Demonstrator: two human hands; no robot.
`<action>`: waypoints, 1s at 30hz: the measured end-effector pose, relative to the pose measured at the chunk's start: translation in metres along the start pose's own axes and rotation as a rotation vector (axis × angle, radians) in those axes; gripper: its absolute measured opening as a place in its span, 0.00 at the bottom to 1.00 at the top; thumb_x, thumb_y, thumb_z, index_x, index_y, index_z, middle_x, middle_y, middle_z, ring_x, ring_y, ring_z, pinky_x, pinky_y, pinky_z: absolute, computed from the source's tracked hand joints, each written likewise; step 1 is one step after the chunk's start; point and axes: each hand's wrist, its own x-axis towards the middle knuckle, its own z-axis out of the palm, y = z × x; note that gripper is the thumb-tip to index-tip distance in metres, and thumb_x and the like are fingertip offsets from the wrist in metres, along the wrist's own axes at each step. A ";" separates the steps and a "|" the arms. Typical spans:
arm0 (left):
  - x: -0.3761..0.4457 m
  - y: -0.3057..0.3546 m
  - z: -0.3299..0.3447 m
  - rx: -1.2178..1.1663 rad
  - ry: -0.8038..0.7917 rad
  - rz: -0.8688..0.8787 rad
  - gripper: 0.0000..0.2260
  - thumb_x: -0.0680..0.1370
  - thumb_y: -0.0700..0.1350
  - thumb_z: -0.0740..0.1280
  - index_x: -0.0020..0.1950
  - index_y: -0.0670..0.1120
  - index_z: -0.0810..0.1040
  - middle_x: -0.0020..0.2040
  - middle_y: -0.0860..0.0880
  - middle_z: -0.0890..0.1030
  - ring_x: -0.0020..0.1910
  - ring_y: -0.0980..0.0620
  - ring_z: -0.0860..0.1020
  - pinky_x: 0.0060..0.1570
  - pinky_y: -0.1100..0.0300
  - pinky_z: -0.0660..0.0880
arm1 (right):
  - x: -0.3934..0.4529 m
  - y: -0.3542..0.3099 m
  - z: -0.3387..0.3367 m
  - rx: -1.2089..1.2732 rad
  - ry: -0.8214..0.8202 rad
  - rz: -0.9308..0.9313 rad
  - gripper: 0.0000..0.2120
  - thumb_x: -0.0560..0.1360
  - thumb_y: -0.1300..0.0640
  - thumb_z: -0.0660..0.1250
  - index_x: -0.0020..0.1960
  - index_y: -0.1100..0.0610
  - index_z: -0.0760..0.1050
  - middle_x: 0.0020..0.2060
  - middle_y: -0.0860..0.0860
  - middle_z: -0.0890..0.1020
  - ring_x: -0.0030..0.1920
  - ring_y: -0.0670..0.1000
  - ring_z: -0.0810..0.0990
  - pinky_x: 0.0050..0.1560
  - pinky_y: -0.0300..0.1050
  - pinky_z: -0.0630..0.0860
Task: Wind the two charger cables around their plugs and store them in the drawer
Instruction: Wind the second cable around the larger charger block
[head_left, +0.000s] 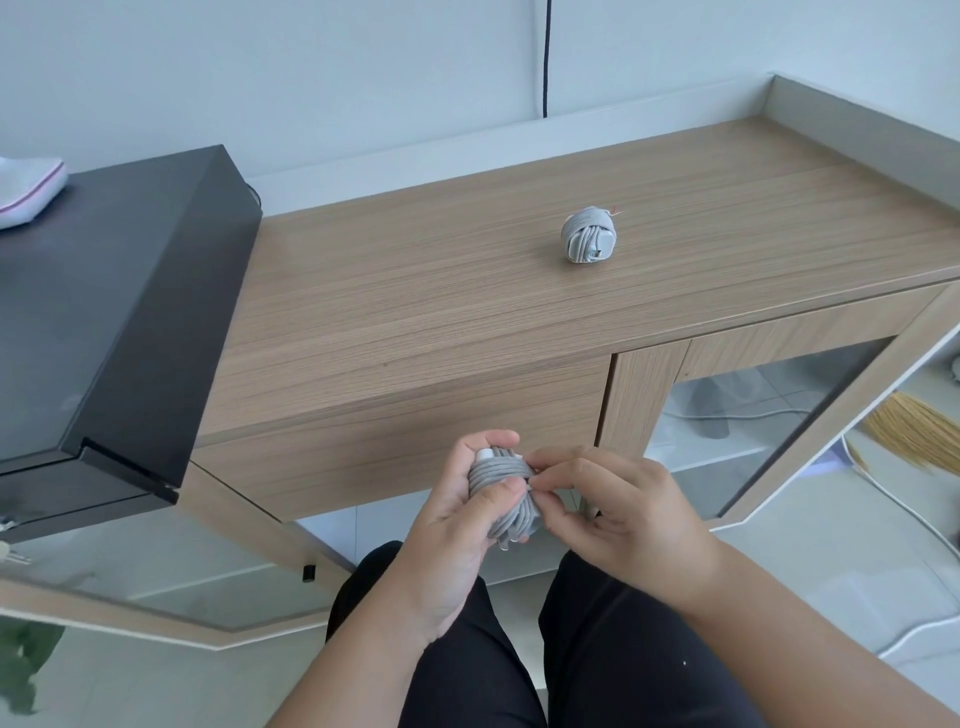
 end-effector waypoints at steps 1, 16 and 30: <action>0.000 -0.001 0.001 0.003 0.024 0.007 0.13 0.74 0.43 0.64 0.57 0.53 0.76 0.45 0.49 0.79 0.44 0.50 0.76 0.45 0.56 0.74 | 0.000 0.000 0.002 0.002 0.003 0.009 0.02 0.72 0.61 0.72 0.44 0.60 0.81 0.46 0.51 0.85 0.43 0.48 0.85 0.35 0.45 0.80; 0.001 -0.001 0.001 -0.109 0.014 0.002 0.13 0.67 0.47 0.71 0.51 0.53 0.76 0.43 0.51 0.78 0.42 0.50 0.77 0.39 0.59 0.75 | 0.015 -0.001 -0.007 0.556 -0.118 0.361 0.03 0.70 0.63 0.74 0.43 0.63 0.83 0.43 0.52 0.83 0.38 0.50 0.83 0.40 0.32 0.77; -0.004 -0.003 0.003 -0.028 0.157 0.082 0.12 0.74 0.54 0.66 0.49 0.47 0.81 0.45 0.47 0.79 0.40 0.50 0.78 0.38 0.58 0.76 | 0.004 -0.002 0.005 0.762 -0.082 0.569 0.12 0.70 0.54 0.74 0.52 0.56 0.82 0.52 0.51 0.82 0.56 0.55 0.81 0.56 0.55 0.80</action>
